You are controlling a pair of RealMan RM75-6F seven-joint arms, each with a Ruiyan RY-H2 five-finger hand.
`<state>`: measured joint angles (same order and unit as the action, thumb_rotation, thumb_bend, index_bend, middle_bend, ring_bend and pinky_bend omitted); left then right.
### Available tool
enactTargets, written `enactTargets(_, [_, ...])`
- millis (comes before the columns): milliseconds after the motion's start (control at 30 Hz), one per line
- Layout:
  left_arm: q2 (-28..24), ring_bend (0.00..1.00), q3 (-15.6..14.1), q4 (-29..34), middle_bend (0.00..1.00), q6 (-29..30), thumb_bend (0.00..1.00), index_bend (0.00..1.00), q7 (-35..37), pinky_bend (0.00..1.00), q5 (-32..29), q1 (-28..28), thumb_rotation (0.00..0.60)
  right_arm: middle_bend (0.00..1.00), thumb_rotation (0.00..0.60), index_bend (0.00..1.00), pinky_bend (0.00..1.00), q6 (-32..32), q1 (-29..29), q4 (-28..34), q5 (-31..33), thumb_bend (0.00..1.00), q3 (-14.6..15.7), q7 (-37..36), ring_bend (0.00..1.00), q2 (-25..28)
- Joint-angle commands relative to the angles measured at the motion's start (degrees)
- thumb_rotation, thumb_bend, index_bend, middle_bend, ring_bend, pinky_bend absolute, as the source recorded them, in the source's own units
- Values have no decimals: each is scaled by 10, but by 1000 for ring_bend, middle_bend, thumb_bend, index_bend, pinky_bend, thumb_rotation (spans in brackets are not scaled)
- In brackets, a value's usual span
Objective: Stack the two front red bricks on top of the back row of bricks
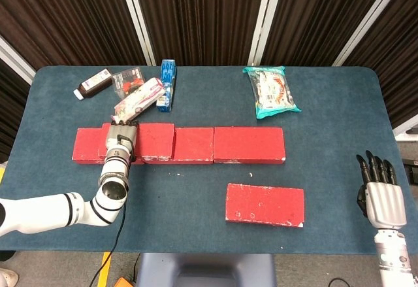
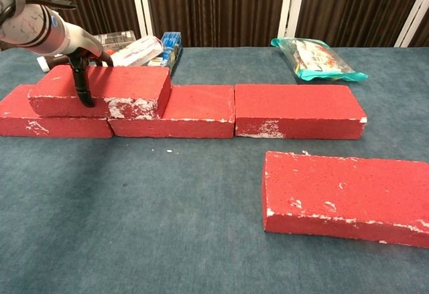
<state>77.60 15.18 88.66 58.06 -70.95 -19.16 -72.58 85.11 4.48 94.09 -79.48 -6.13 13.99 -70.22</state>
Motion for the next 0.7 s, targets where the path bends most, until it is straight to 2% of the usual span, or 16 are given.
enactTargets(33, [2,0,0,-3,0,-1,251,0,1,40,-3,1,600,0,600,147,0,1,0,0,-1,925,0,-1,0,0])
enactTargets(700, [4,0,4,-5,0,0,217,0,5,40,4,1,600,0,600,148,0,-1,1,0,1,925,0,2,0,-1])
